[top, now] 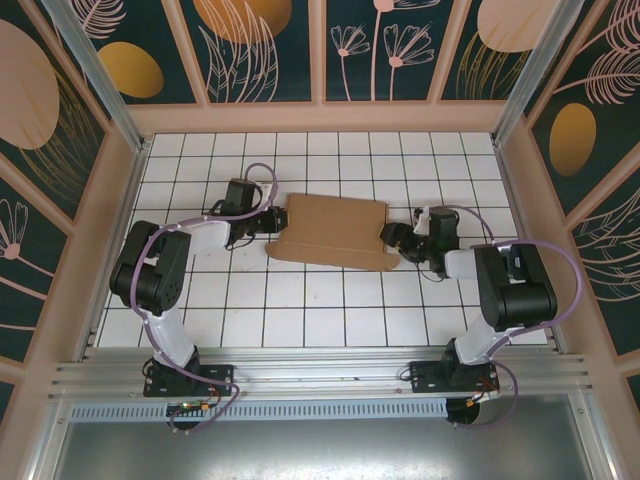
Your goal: Fold the paper box
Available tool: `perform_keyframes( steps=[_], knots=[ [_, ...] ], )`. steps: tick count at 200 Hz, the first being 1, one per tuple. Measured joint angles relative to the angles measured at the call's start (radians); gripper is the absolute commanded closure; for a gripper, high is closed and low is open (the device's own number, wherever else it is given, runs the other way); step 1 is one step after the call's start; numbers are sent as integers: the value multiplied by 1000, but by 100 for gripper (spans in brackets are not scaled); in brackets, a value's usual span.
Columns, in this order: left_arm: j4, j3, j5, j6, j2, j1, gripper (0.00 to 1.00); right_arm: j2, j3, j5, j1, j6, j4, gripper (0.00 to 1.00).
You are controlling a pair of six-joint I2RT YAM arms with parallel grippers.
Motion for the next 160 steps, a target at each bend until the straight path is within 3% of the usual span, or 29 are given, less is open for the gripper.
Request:
perform_keyframes(
  steps=[53, 89, 160],
  knots=[
    [48, -24, 162, 17, 19, 61, 100, 5, -30, -102, -55, 66, 106, 31],
    [61, -27, 264, 19, 43, 103, 100, 20, -32, -148, -55, 96, 148, 29],
    [79, -18, 341, 18, 73, 122, 100, 16, -71, -171, -5, 121, 172, 24]
  ],
)
